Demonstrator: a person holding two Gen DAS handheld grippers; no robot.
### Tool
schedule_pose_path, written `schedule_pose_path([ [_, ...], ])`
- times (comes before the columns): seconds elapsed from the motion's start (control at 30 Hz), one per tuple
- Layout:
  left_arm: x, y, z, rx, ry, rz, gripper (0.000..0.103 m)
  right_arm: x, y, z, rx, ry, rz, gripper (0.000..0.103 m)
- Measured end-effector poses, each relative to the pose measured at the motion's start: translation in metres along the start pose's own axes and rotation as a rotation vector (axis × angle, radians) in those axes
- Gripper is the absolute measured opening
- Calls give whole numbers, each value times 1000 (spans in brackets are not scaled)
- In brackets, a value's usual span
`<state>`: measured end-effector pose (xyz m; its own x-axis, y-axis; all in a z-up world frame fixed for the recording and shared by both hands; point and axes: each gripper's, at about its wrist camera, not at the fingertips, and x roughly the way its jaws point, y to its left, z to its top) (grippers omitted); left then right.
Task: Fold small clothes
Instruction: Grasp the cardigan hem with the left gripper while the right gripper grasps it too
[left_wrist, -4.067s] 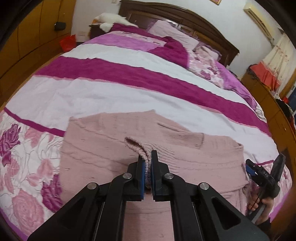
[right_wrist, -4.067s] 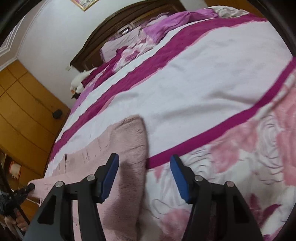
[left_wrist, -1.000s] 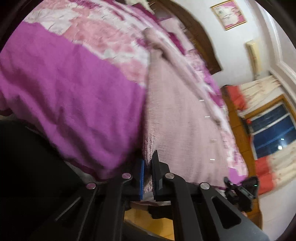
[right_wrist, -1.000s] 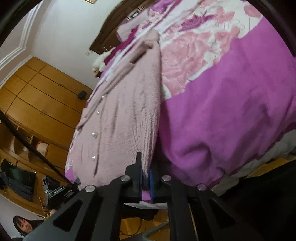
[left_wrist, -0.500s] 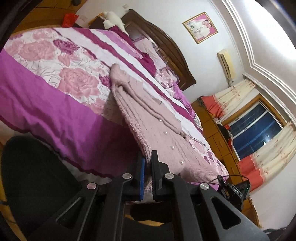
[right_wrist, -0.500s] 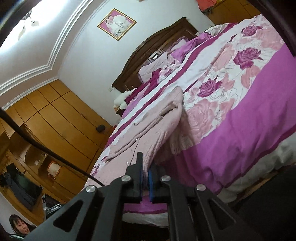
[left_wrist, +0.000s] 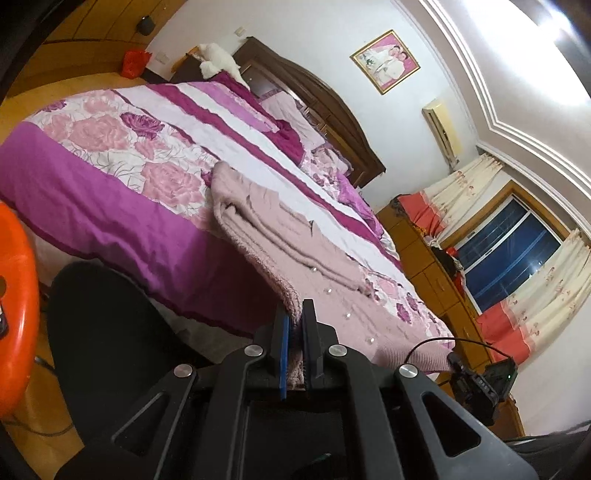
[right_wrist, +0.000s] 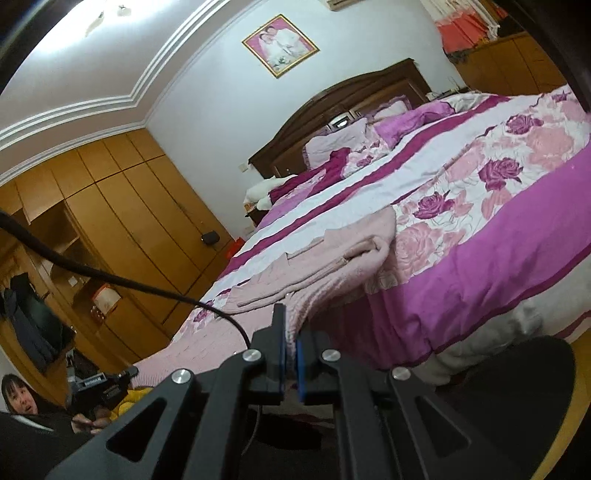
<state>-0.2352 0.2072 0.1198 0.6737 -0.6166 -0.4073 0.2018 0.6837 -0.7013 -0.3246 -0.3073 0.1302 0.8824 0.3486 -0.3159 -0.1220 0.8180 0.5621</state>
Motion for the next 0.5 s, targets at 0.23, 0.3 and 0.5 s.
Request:
schedule_pose_path([
  [0.23,-25,-17,-4,7,-38,-18,0,-32,12,-7,-1,-22,-1,4],
  [0.3,-33,-21,-5,15,-54,-22,0,-40,17,-8,-5,-31,5,4],
  [0.5,-23,-17,5,35,-88,-36,0,-38,22,-3,-16,-61,52,4],
])
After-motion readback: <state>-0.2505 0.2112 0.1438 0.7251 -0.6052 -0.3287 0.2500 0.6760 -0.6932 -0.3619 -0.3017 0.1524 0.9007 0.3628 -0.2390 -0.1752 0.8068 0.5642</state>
